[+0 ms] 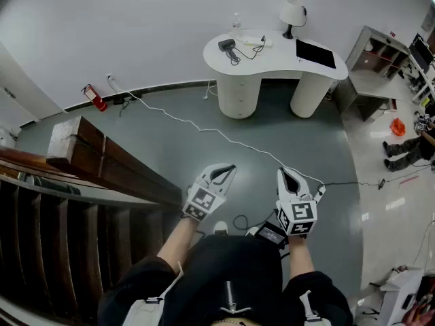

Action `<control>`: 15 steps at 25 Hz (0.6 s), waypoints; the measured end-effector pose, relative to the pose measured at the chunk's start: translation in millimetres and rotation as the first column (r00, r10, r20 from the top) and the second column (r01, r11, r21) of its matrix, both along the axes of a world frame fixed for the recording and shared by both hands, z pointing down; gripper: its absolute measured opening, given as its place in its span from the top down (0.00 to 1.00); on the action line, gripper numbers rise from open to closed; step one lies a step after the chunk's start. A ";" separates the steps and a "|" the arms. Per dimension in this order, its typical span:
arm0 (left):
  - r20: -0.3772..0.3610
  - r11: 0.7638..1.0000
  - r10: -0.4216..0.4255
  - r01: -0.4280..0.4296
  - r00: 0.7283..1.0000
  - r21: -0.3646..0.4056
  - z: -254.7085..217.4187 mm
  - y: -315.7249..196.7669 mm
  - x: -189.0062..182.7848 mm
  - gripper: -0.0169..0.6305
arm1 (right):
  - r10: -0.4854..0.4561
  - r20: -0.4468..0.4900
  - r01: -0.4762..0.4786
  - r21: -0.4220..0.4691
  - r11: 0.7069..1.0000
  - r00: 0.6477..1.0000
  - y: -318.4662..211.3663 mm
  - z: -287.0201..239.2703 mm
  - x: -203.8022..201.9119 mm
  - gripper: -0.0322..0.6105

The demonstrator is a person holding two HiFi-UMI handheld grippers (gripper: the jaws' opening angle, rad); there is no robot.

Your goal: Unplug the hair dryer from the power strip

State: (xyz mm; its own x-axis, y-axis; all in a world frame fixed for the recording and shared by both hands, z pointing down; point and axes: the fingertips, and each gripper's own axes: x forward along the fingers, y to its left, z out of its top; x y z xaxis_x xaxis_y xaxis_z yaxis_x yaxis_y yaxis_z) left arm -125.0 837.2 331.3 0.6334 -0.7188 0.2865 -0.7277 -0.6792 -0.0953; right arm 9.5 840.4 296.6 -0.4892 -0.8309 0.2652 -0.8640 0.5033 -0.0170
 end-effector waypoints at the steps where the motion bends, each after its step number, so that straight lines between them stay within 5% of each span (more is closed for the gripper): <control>1: -0.001 1.000 0.001 -0.001 1.000 -0.003 1.1 -0.1 -2.6 0.96 | -0.001 0.003 0.001 0.002 1.000 1.000 0.0 -0.1 -2.7 0.95; 15: 0.006 1.000 0.021 -0.021 1.000 -0.009 9.4 -10.8 -34.1 0.96 | 0.000 0.032 0.000 0.010 1.000 0.999 -11.9 -1.5 -35.7 0.94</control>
